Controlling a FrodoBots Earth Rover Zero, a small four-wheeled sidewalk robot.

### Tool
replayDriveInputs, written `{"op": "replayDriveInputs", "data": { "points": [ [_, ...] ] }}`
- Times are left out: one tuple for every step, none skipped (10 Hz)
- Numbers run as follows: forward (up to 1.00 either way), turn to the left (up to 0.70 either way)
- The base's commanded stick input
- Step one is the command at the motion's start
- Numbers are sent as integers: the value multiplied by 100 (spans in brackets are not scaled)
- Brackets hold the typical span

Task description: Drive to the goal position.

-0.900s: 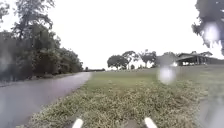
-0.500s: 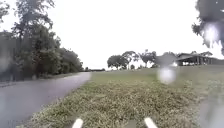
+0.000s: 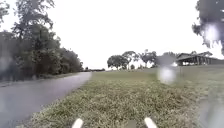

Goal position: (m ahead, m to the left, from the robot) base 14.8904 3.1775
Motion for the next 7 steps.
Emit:
{"op": "replayDriveInputs", "data": {
  "points": [
    [70,0],
    [70,0],
    [70,0],
    [70,3],
    [70,32],
    [70,35],
    [70,35]
  ]
}}
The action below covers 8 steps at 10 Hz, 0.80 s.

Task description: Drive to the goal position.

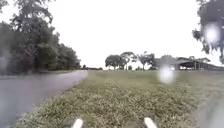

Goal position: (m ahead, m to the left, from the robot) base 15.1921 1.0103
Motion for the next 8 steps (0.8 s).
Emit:
{"op": "replayDriveInputs", "data": {
  "points": [
    [70,35],
    [70,35],
    [70,35],
    [70,35],
    [70,35],
    [70,35],
    [70,35],
    [70,35]
  ]
}}
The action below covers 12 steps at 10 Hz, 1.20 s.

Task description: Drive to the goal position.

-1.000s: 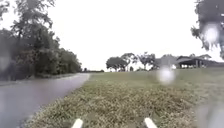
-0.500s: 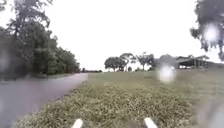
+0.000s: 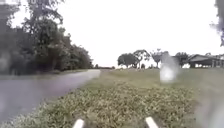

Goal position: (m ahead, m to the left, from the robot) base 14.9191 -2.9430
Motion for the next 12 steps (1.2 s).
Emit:
{"op": "replayDriveInputs", "data": {
  "points": [
    [70,35],
    [70,35],
    [70,18],
    [70,0],
    [70,0],
    [70,0],
    [70,0],
    [70,0],
    [70,0],
    [70,0],
    [70,0],
    [70,0]
  ]
}}
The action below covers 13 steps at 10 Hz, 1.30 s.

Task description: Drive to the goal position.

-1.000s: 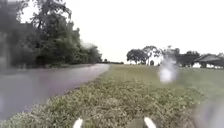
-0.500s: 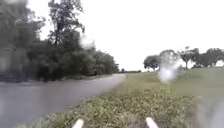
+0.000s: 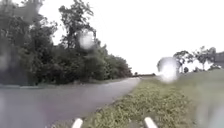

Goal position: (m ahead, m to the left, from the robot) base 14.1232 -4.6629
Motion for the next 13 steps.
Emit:
{"op": "replayDriveInputs", "data": {
  "points": [
    [70,0],
    [70,0],
    [70,0],
    [70,0],
    [70,0],
    [70,0],
    [70,0],
    [70,0],
    [70,0],
    [70,0],
    [70,0],
    [70,0],
    [70,0]
  ]
}}
